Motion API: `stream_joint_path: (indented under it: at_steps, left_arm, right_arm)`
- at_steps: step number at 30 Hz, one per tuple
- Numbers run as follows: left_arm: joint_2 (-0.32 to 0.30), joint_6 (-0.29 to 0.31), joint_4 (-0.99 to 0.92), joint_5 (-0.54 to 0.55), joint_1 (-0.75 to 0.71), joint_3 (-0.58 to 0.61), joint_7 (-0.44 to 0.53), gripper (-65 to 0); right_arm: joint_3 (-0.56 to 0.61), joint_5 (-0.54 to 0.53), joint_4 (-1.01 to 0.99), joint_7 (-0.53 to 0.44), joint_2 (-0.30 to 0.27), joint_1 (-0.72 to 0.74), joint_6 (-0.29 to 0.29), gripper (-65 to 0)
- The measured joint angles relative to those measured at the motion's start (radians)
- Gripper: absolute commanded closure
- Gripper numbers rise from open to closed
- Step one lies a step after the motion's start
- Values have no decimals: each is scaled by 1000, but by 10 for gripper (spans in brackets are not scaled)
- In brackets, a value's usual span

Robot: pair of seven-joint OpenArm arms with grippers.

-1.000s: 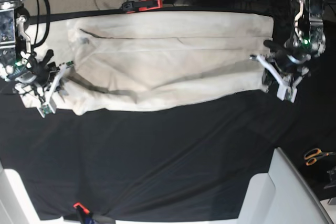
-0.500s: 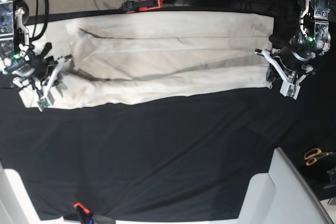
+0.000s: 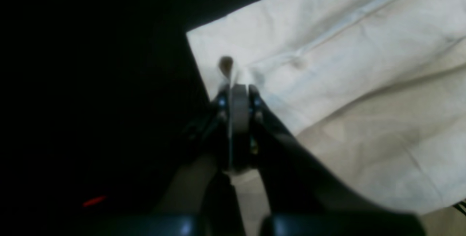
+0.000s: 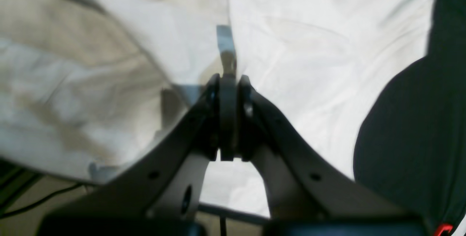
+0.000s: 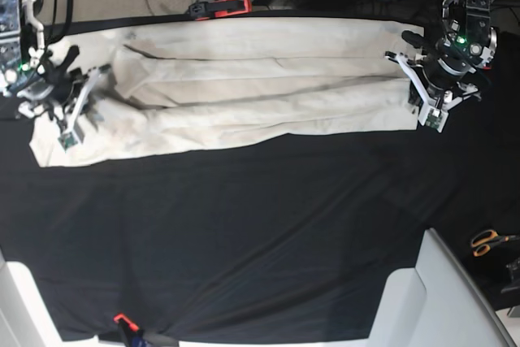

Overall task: Fold the T-shirt properly
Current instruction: 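Drag both held edges toward the collar to tighten the long strip, then hold both grippers on the strip ends, smoothing the fold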

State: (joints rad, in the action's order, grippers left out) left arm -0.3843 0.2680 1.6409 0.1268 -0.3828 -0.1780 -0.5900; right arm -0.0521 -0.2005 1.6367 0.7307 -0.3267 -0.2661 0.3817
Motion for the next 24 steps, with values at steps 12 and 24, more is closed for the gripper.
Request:
stream_joint_path:
  at_steps: [12,24]
  left_arm:
    - [10,-2,-8,-7,6,-5,2,0]
    - [2,-2,-8,-6,6,-10,2,0]
  right_arm:
    - [0,-1,42,9,20,-43,-53,0]
    - [0,0,98,35,22,-106,-58,0]
